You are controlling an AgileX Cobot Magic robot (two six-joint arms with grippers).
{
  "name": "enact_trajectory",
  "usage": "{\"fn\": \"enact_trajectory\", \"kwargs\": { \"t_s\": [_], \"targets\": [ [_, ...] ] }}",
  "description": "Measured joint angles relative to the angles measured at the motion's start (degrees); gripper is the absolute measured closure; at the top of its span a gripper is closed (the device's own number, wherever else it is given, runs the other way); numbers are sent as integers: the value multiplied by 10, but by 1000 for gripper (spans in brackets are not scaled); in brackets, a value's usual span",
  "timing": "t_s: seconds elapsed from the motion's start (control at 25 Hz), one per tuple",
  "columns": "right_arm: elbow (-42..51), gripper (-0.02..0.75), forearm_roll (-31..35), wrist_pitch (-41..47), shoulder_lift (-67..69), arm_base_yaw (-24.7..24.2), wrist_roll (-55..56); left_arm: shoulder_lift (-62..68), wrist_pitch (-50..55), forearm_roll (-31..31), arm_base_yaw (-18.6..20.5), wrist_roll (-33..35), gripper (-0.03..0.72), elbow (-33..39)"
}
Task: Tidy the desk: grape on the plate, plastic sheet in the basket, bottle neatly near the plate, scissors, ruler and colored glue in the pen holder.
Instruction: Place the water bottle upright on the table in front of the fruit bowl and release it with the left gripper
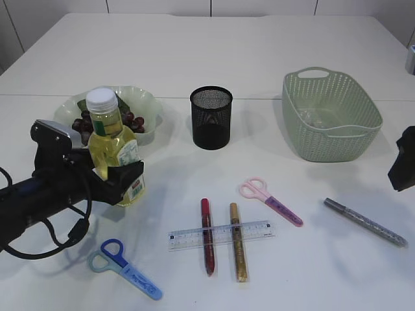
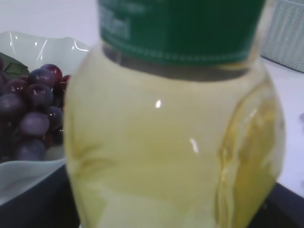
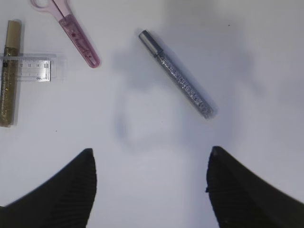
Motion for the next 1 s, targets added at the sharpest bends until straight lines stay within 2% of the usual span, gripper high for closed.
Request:
{"fn": "enact_trajectory", "kwargs": {
  "t_s": [0.28, 0.64, 1.0],
  "targets": [
    [0, 176, 0, 0, 0, 0, 0, -17, 4, 10, 0, 0, 22, 0],
    [0, 175, 0, 0, 0, 0, 0, -112, 5, 13, 0, 0, 24, 0],
    [0, 175, -1, 0, 0, 0, -1, -214, 5, -10, 0, -2, 136, 1]
  ]
}}
